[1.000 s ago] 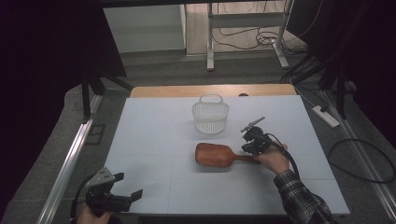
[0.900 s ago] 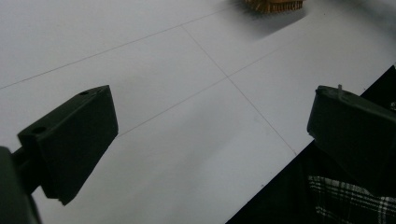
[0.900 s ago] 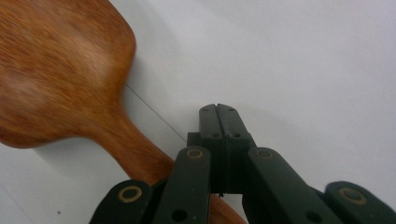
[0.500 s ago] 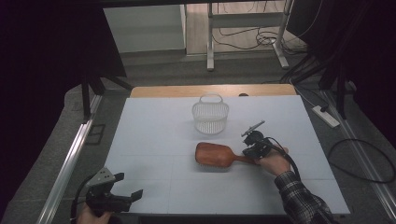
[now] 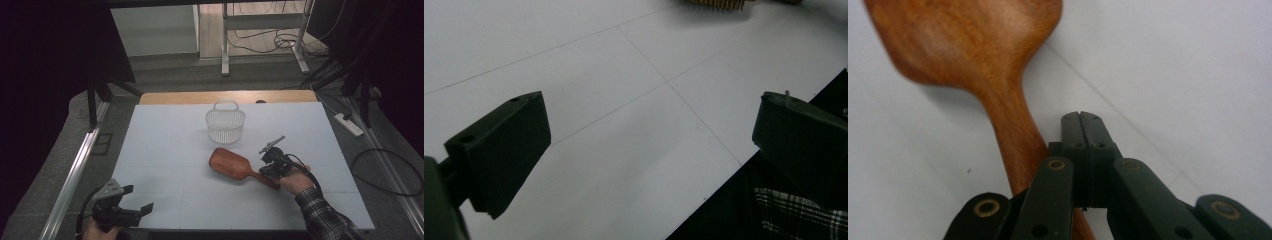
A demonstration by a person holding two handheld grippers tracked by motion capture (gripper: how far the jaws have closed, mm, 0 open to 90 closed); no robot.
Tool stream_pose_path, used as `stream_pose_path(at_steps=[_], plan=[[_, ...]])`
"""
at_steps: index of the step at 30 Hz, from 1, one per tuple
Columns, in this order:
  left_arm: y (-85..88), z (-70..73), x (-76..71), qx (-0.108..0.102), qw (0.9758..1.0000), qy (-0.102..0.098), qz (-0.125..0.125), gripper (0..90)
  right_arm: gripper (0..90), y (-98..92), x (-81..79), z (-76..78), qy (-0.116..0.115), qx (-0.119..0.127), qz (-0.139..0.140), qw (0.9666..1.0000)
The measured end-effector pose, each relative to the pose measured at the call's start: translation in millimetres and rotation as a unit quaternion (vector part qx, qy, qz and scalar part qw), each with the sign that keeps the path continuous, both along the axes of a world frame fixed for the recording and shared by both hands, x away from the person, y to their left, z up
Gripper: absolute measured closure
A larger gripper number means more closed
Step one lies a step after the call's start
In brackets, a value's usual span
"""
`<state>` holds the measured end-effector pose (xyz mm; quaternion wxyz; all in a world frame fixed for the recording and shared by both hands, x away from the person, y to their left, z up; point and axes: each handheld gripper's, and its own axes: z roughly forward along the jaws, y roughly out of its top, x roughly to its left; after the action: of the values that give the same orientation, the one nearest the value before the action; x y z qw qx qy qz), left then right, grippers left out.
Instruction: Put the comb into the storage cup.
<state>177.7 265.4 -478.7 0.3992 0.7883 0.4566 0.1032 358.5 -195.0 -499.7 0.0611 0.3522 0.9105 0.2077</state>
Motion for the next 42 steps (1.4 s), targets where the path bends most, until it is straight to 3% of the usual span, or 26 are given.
stream_pose_path(at_steps=[14,25,34,42], plan=[[-0.7,0.0,0.4,0.001,1.0000,0.000,-0.001,2.3,89.8,1.8,-22.5,0.5,0.014,0.016,0.012,0.9997],[-0.9,0.1,0.6,0.002,1.0000,0.000,-0.003,2.3,89.7,6.1,-31.2,0.5,0.013,0.005,0.025,0.9996],[-0.7,0.1,0.6,0.001,1.0000,0.000,-0.003,2.3,87.6,2.4,-32.4,10.4,-0.010,0.012,0.019,0.9997],[-0.8,0.2,0.6,0.001,1.0000,0.000,-0.003,2.3,73.5,-2.2,-37.5,23.1,-0.035,0.023,0.009,0.9991]])
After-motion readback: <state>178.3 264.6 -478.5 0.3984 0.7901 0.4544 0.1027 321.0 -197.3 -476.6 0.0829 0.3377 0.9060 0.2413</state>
